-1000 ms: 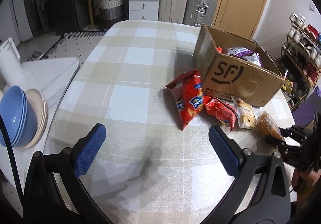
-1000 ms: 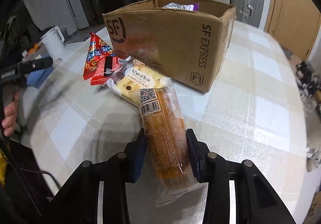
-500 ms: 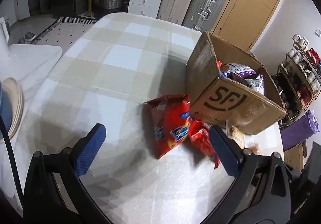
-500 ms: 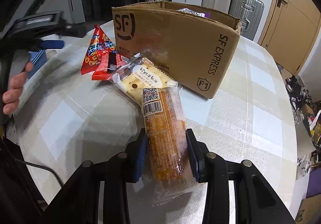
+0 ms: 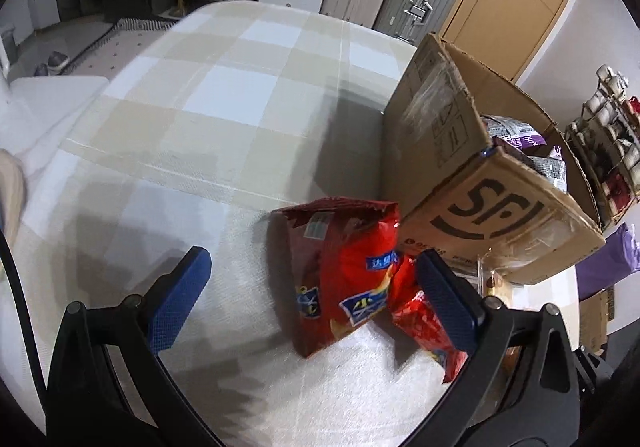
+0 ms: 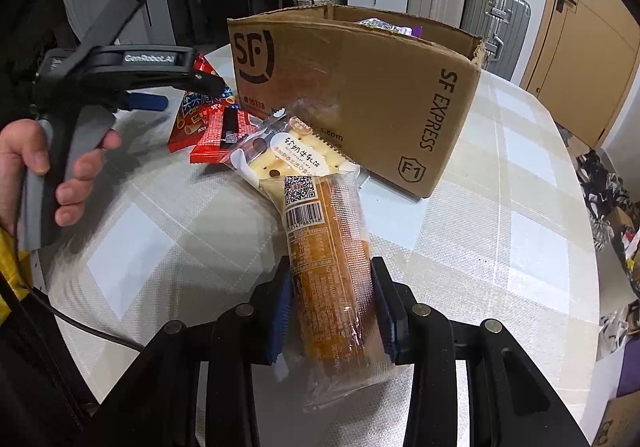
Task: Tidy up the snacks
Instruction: 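Grasp the long bread roll with the right tool while the left tool grasps the red wafer pack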
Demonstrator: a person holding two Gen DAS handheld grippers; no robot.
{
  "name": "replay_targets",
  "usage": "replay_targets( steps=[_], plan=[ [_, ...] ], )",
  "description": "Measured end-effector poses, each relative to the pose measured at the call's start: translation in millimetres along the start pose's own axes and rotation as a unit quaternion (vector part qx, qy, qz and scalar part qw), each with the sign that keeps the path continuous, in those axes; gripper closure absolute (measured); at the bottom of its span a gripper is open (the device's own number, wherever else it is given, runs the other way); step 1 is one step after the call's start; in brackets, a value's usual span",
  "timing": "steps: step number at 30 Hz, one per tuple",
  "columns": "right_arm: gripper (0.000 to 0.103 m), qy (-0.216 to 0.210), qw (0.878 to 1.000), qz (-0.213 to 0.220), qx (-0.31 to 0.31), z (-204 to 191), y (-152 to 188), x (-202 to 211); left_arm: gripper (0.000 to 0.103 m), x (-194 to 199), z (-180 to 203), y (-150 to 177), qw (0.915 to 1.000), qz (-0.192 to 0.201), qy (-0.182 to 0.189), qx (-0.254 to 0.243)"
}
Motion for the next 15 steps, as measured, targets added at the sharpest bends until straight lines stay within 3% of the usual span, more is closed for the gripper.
replay_targets(
  steps=[3,11,15],
  plan=[
    [0.066,0.000,1.000,0.000,0.000,0.8,-0.1,-0.4,0.001,-14.2,-3.7,3.4,0.9999,-0.015,0.002,0.005],
    [0.066,0.000,1.000,0.000,-0.001,0.2,0.3,-0.1,0.008,-20.7,-7.8,3.7,1.0000,-0.006,0.008,0.001],
    [0.066,0.002,1.000,0.001,0.000,0.0,0.5,-1.1,0.048,-15.5,-2.8,2.3,0.9995,0.001,0.030,0.003]
  ],
)
Point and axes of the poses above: each gripper's, at about its wrist camera, not at the fingertips, and x roughly against the way its jaws point, z to its right, y to its underside, the point moved 10 cm from there along -x, roughly the way its jaws point, and after that the axes turned 14 degrees about -x, right-handed, at the moved point
